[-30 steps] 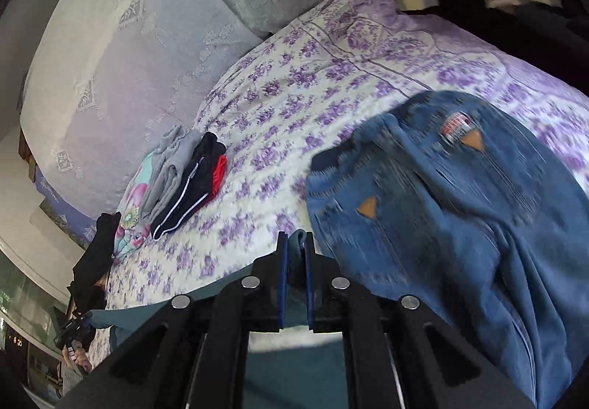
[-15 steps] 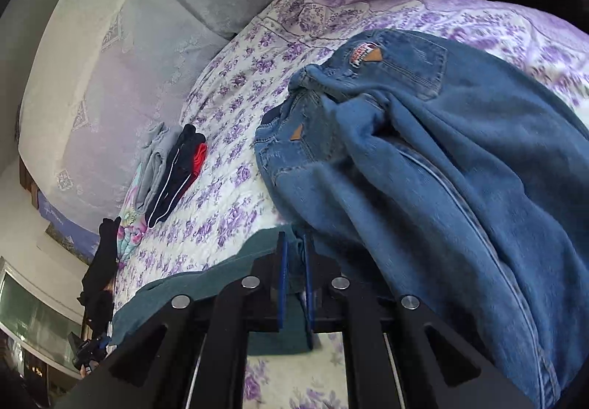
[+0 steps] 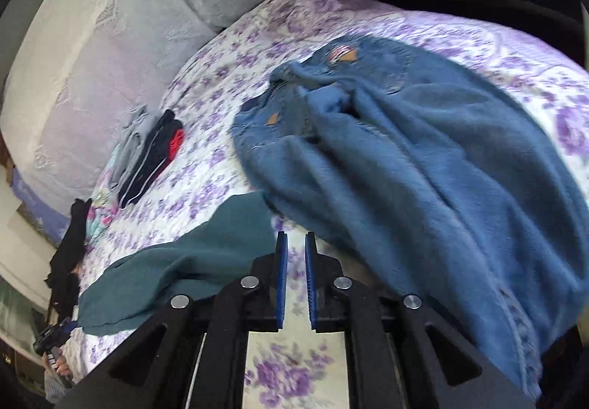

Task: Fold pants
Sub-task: 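Lower the folded pants onto the bed and open both grippers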

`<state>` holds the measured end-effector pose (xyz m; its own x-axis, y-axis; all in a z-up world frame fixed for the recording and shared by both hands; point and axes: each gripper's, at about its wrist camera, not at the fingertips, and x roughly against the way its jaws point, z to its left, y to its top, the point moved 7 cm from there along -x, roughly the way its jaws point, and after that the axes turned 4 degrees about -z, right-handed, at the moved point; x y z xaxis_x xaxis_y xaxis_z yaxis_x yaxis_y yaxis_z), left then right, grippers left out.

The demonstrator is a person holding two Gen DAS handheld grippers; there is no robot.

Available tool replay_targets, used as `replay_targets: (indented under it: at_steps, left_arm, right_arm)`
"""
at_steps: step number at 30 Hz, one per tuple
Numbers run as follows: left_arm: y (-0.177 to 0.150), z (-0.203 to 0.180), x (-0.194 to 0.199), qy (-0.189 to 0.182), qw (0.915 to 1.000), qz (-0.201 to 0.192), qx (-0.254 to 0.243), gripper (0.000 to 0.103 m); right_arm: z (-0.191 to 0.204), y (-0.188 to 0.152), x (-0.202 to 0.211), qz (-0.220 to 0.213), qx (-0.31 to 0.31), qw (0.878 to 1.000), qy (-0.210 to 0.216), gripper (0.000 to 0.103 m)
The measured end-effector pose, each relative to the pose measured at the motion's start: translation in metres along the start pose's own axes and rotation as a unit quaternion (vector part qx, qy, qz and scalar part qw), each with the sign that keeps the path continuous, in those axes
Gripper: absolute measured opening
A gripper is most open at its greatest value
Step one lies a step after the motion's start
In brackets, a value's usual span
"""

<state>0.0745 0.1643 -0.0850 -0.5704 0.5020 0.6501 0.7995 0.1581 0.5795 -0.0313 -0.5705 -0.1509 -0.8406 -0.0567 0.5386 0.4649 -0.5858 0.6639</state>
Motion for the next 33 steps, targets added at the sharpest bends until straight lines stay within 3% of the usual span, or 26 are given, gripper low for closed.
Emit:
replay_targets:
  at_steps: [2, 3, 4, 5, 6, 8, 11, 13, 14, 17, 19, 21, 24, 29, 33]
  left_arm:
    - [0.001, 0.005, -0.002, 0.012, 0.9999, -0.002, 0.008, 0.039]
    - [0.004, 0.012, -0.004, 0.023, 0.9996, -0.002, 0.018, 0.039]
    - [0.005, 0.016, -0.006, 0.026, 0.9992, -0.002, 0.029, 0.039]
    - [0.008, 0.022, -0.008, 0.029, 0.9987, -0.002, 0.041, 0.039]
    - [0.009, 0.029, -0.009, 0.035, 0.998, -0.004, 0.052, 0.039]
    - [0.01, 0.044, -0.014, 0.046, 0.9961, -0.005, 0.076, 0.039]
    - [0.006, 0.06, -0.019, 0.039, 0.9937, -0.005, 0.105, 0.036]
    - [0.003, 0.07, -0.018, 0.036, 0.992, -0.008, 0.121, 0.019]
    - [0.003, 0.074, -0.018, 0.032, 0.991, -0.009, 0.129, 0.017]
    - [0.0, 0.083, -0.017, 0.012, 0.9877, -0.011, 0.156, 0.012]
    - [0.0, 0.081, -0.017, 0.016, 0.9889, -0.01, 0.147, 0.012]
    - [0.001, 0.078, -0.018, 0.029, 0.9909, -0.008, 0.132, 0.012]
    - [0.003, 0.076, -0.02, 0.036, 0.9921, -0.004, 0.12, 0.012]
    - [0.003, 0.08, -0.019, 0.029, 0.9911, -0.003, 0.13, 0.012]
    - [0.004, 0.079, -0.018, 0.035, 0.9913, 0.0, 0.127, 0.012]
  right_arm:
    - [0.011, -0.002, 0.009, -0.01, 0.025, 0.999, -0.017, 0.012]
    - [0.021, -0.004, 0.012, -0.01, 0.04, 0.999, -0.012, 0.019]
    - [0.035, -0.006, 0.012, -0.006, 0.051, 0.999, 0.004, 0.029]
    - [0.054, -0.012, 0.011, 0.002, 0.056, 0.998, 0.036, 0.056]
    - [0.068, -0.017, 0.01, 0.009, 0.055, 0.997, 0.059, 0.061]
    - [0.102, -0.033, 0.003, 0.028, 0.064, 0.993, 0.1, 0.061]
    - [0.139, -0.056, -0.007, 0.041, 0.075, 0.988, 0.126, 0.061]
    - [0.148, -0.068, -0.019, 0.052, 0.054, 0.989, 0.13, 0.061]
    - [0.15, -0.074, -0.026, 0.055, 0.041, 0.99, 0.124, 0.061]
    - [0.147, -0.084, -0.043, 0.059, 0.005, 0.992, 0.11, 0.057]
    - [0.145, -0.085, -0.052, 0.06, -0.018, 0.992, 0.11, 0.05]
    - [0.141, -0.086, -0.06, 0.065, -0.033, 0.992, 0.104, 0.026]
    - [0.139, -0.088, -0.066, 0.069, -0.044, 0.991, 0.102, 0.005]
    - [0.142, -0.089, -0.045, 0.056, -0.031, 0.993, 0.1, 0.002]
    - [0.129, -0.112, -0.034, 0.076, -0.035, 0.994, 0.076, 0.002]
